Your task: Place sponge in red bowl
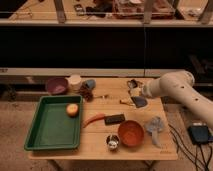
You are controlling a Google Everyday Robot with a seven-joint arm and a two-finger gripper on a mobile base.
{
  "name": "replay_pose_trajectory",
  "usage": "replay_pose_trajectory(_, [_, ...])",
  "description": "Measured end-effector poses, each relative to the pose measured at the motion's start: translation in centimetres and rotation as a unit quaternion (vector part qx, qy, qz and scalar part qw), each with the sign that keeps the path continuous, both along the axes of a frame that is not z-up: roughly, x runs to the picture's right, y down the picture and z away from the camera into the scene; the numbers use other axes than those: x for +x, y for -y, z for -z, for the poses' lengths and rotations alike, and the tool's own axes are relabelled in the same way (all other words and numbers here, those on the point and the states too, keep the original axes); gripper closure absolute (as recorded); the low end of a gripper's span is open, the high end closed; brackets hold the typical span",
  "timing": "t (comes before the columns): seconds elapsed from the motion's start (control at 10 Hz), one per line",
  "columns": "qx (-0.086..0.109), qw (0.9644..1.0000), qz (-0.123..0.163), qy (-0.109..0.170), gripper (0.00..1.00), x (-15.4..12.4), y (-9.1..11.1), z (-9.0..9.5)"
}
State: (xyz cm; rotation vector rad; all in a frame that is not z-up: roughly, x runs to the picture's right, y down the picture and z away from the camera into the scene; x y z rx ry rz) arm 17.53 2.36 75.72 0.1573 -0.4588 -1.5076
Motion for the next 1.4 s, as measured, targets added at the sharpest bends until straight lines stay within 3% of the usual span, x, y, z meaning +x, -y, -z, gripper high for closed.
replay_pose_trajectory(0.4, [0.001, 0.9999, 0.009, 0.008, 1.00, 0.2, -0.1, -0.2])
replay_pose_trajectory(0.7, [0.016, 0.9984, 0.031, 0.044, 1.00, 3.8, -1.9, 0.8])
replay_pose_trajectory(1.0, [0.034, 0.9959, 0.060, 0.059, 1.00, 6.6, -3.8, 2.6])
replay_pose_trajectory(1.2, [0.047, 0.9928, 0.089, 0.065, 1.00, 5.9, -3.8, 3.5])
replay_pose_trajectory(1.4, [0.065, 0.9869, 0.130, 0.069, 1.00, 3.2, -4.4, 5.5])
